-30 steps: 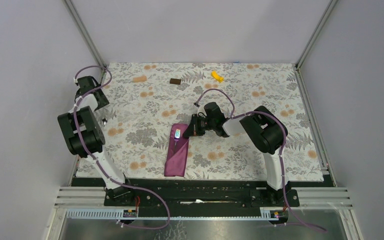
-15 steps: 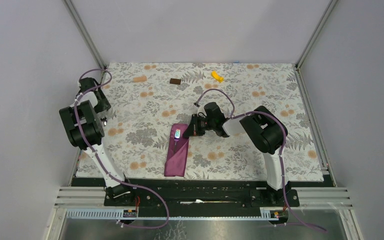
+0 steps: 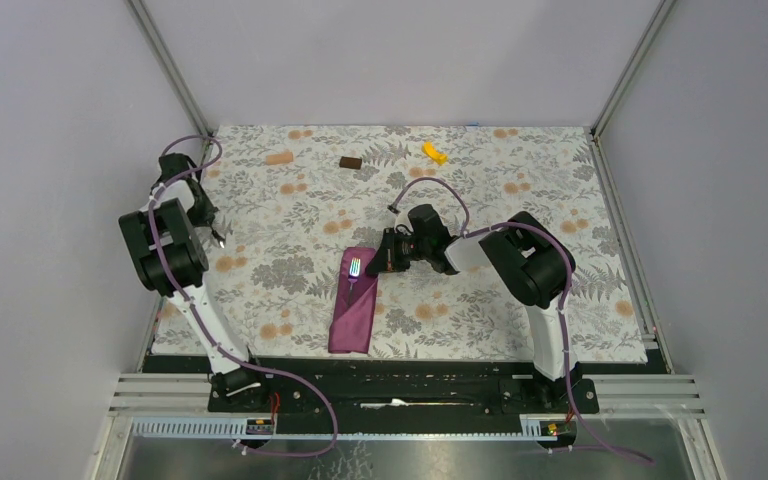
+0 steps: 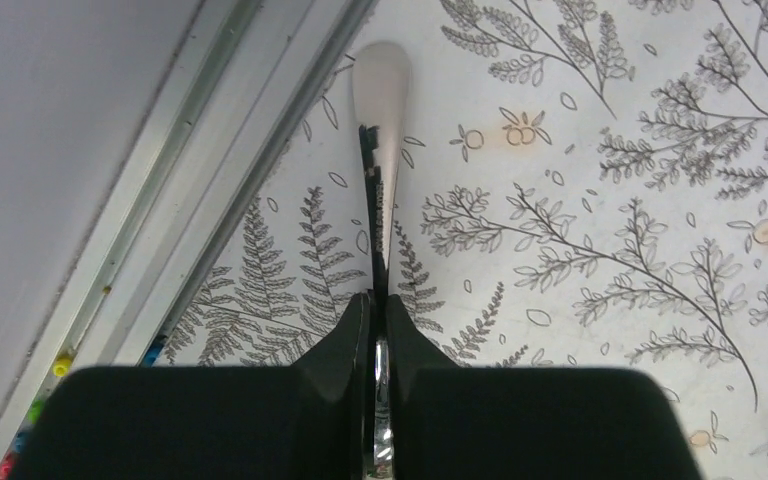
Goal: Fold the napkin into a case and place the utensils inside
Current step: Pick up the spoon from the corner of the board, then pass from the left arm to the right
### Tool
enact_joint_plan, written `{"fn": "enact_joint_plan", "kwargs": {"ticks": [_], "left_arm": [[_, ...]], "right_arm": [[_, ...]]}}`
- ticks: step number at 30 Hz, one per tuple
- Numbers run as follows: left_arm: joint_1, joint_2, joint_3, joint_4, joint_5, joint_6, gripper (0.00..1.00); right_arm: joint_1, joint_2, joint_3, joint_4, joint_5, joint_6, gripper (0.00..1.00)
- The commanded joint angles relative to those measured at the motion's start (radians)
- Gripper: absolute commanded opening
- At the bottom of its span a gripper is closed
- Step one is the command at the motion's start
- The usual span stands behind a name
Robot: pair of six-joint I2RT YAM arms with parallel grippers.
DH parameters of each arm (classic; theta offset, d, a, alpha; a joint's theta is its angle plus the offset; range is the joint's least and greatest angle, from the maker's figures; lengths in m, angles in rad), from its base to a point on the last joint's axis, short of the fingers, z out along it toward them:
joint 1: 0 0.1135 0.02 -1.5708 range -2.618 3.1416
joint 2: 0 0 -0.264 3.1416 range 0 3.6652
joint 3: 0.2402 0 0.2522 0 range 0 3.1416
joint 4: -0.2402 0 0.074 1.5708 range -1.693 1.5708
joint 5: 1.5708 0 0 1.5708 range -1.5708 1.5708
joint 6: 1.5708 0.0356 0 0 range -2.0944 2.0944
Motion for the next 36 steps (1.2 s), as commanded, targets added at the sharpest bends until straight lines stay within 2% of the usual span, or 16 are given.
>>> {"fn": "enact_joint_plan", "kwargs": {"ticks": [1,4,8,11,14,16,20,25,26,31,32,34,36], "left_arm": [[0.006,-0.064,-0.050,-0.069,0.135,-0.033,0.00],[0.007,-0.139,-0.119,-0.040,0.213,-0.050,0.00],[0.007,-0.249,-0.196,0.002,0.394,-0.058,0.00],[0.006,-0.353,-0.279,0.064,0.558,-0.085,0.00],[0.005,-0.470,-0.417,0.207,0.784,-0.140,0.00],[0.003,-0.569,-0.527,0.392,0.924,-0.238,0.00],[-0.035,-0.696,-0.794,1.068,1.101,-0.616,0.00],[-0.101,-0.704,-0.961,1.917,1.133,-1.071,0.00],[-0.115,-0.702,-0.970,2.016,1.129,-1.132,0.00],[-0.226,-0.796,-0.980,2.025,1.051,-1.034,0.00],[-0.247,-0.816,-0.980,2.024,1.025,-1.010,0.00],[-0.291,-0.863,-0.988,2.022,0.967,-0.950,0.00],[-0.332,-0.918,-1.002,2.019,0.901,-0.870,0.00]], "right_arm": [[0.013,-0.013,0.002,-0.016,0.018,-0.032,0.00],[0.013,-0.013,0.006,-0.029,0.027,-0.041,0.00],[0.013,-0.022,0.012,-0.056,0.043,-0.061,0.00],[0.013,-0.034,0.021,-0.089,0.061,-0.083,0.00],[0.013,-0.055,0.022,-0.100,0.064,-0.091,0.03],[0.013,-0.075,0.028,-0.107,0.067,-0.095,0.07],[0.012,-0.107,0.069,-0.176,0.089,-0.127,0.17],[0.012,-0.195,0.099,-0.284,0.146,-0.155,0.30],[0.012,-0.226,0.102,-0.308,0.159,-0.155,0.33],[0.013,-0.391,0.146,-0.473,0.286,-0.129,0.58],[0.013,-0.422,0.153,-0.501,0.314,-0.100,0.67],[0.011,-0.467,0.160,-0.511,0.315,0.006,0.78],[0.012,-0.504,0.151,-0.430,0.248,0.157,0.83]]}}
